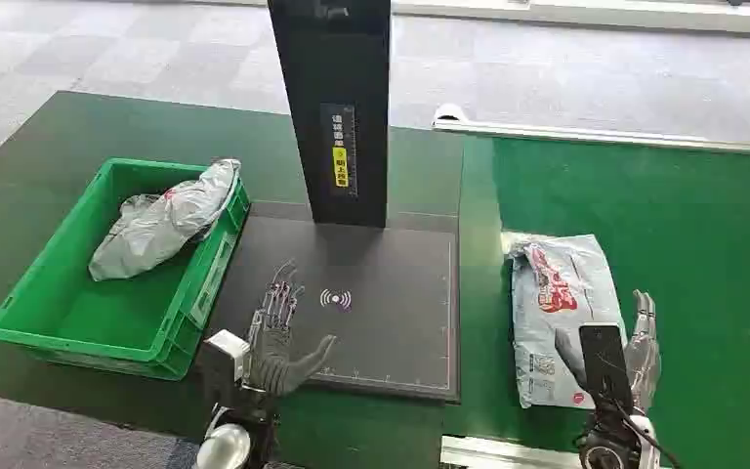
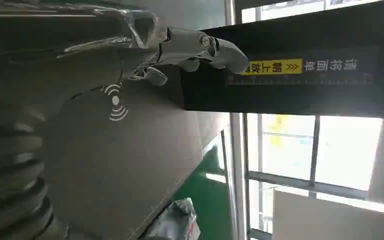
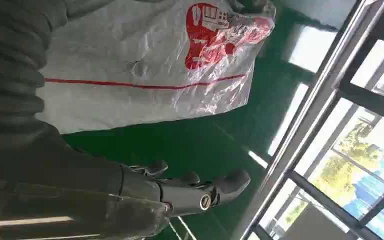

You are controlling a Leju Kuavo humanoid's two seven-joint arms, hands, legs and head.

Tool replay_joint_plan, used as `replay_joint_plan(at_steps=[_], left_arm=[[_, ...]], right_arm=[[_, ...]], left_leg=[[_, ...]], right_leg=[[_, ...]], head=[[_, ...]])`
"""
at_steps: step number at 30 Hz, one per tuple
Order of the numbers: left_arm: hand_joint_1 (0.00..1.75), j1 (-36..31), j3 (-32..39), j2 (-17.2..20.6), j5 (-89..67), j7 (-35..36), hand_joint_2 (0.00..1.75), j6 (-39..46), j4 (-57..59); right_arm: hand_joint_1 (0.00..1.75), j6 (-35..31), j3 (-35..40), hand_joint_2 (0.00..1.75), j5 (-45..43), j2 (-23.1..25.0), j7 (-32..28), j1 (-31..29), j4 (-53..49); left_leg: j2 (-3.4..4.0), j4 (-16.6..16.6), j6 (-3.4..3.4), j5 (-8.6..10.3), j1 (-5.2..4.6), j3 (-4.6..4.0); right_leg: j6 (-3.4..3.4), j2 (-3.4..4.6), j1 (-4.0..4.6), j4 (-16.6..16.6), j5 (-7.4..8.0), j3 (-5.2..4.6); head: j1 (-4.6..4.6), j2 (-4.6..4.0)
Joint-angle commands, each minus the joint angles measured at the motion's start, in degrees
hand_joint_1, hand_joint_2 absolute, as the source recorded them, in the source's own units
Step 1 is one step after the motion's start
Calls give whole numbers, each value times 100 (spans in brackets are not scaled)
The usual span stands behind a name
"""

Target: Moved the parcel from conveyor to table for the left to box.

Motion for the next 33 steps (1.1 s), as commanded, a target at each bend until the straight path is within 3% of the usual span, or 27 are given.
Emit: replay_joint_plan(at_steps=[1,10,12,17,25,26,30,31,33], left_arm=[[0,-159,-91,71,45,52,175,7,273],[0,-226,-13,73,54,89,175,5,325],[0,-214,25,41,32,190,175,26,257],[0,-84,98,30,18,343,175,97,13],[0,41,203,-17,-6,477,175,116,-136],[0,50,203,-18,-7,482,175,116,-141],[0,50,203,-18,-7,482,175,116,-141],[0,50,203,-19,-8,485,175,116,-141],[0,48,192,-11,-9,509,175,117,-151]], right_arm=[[0,-13,-227,175,-269,-8,-297,-110,272],[0,897,-77,175,369,-50,746,-529,1171],[0,1910,180,175,640,-183,1430,-630,1682],[0,1882,285,175,829,-151,1395,-971,2475],[0,2030,367,175,906,-184,1505,-1043,2673],[148,2033,365,175,907,-179,1505,-1042,2655],[148,2033,365,175,907,-179,1505,-1042,2655],[175,2042,368,175,910,-178,1516,-1057,2639],[175,1956,311,175,903,-143,1463,-1047,2511]], left_leg=[[-4,-3,0,3,3,3],[5,-7,-2,3,5,9],[5,-8,-1,5,7,10],[13,-15,-1,7,14,18],[6,-7,-1,3,7,12],[8,-10,-1,4,9,14],[1,-8,-1,6,7,19],[3,-4,0,2,5,24],[2,-5,0,3,5,32]], right_leg=[[-5,-3,4,-7,4,7],[-7,6,5,-12,8,10],[-7,6,7,-15,9,11],[-8,13,15,-30,17,22],[-7,7,7,-12,7,15],[-9,9,10,-17,10,17],[-7,0,8,-15,8,23],[-4,1,5,-8,4,26],[-5,1,5,-8,4,34]], head=[[0,0],[0,0],[0,0],[0,0],[-2,0],[0,0],[0,0],[-2,0],[2,0]])
